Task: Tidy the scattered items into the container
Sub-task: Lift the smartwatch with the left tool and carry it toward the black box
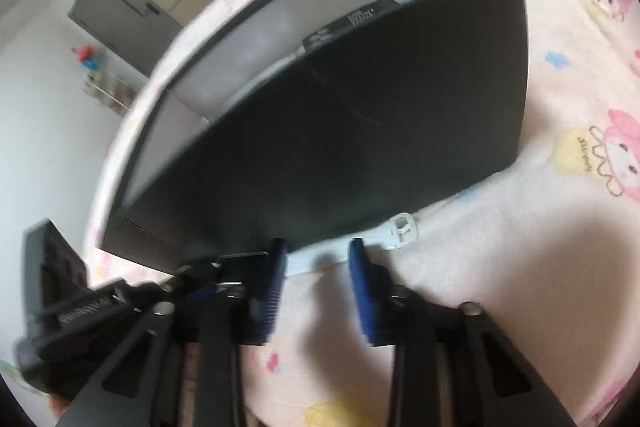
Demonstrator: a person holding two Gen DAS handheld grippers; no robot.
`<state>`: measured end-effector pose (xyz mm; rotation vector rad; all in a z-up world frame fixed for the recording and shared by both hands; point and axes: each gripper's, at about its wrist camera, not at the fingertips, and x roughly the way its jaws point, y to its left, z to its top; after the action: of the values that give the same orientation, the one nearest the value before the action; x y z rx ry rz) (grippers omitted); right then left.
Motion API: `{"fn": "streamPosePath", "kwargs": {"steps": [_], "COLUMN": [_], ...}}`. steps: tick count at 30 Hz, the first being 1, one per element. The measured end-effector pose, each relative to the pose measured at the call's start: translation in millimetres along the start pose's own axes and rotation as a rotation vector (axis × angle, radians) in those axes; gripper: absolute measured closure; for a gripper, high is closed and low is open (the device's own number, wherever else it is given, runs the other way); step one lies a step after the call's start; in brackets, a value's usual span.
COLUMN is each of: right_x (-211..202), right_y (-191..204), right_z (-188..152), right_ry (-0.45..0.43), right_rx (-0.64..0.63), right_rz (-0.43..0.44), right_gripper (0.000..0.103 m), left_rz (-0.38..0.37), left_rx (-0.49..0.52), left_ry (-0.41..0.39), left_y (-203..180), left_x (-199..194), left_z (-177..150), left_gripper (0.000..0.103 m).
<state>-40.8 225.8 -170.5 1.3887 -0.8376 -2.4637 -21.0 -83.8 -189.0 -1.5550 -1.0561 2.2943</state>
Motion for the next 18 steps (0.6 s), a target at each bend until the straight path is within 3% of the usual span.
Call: {"fn": "streamPosePath", "kwargs": {"steps": [2,5,8,10,11,12,15,18], "right_x": [-5.0,-0.1,0.9,-8.2,-8.1,-6.8,-3.4,-1.4], "right_y": [-5.8,-12.5,-11.9,-7.4,-6.3,-5.7,-6.7,-12.8], "right_z": [1.4,0.0,-5.7,-10.4,-10.8,-11.7,-15.9,-17.5], "right_ry": [-0.006,0.046,0.101,0.112,0.116,0.121,0.124,0.134], "right_rx": [0.034,0.065,0.052,0.027,0.023,0.017,-0.001,0.016], "right_rz": [0.063,0.041,0.011,0.005,0.014,0.019,0.012,0.026], "right_gripper": [0.078,0.078,0.076,0.069,0.066,0.061,0.061,0.061], "left_rz": [-0.012,0.039,0.076,0.071,0.069,0.063,0.041,-0.033], "left_rx": [-0.003,-0.010,-0.020,-0.032,-0.030,-0.018,0.031,0.048], "left_ry": [-0.007,0.019,0.019,0.018,0.024,0.024,-0.008,-0.050], "left_y": [1.6,3.2,-0.6,0.4,0.4,-0.9,-7.6,-9.1], "left_x": [-3.5,1.8,14.5,16.7,17.7,17.2,8.3,-10.7], "left_z": [-2.3,-2.6,-1.2,-1.3,-2.1,-3.6,-9.9,-18.6], "left_gripper": [0.085,0.084,0.068,0.066,0.067,0.081,0.100,0.101]}}
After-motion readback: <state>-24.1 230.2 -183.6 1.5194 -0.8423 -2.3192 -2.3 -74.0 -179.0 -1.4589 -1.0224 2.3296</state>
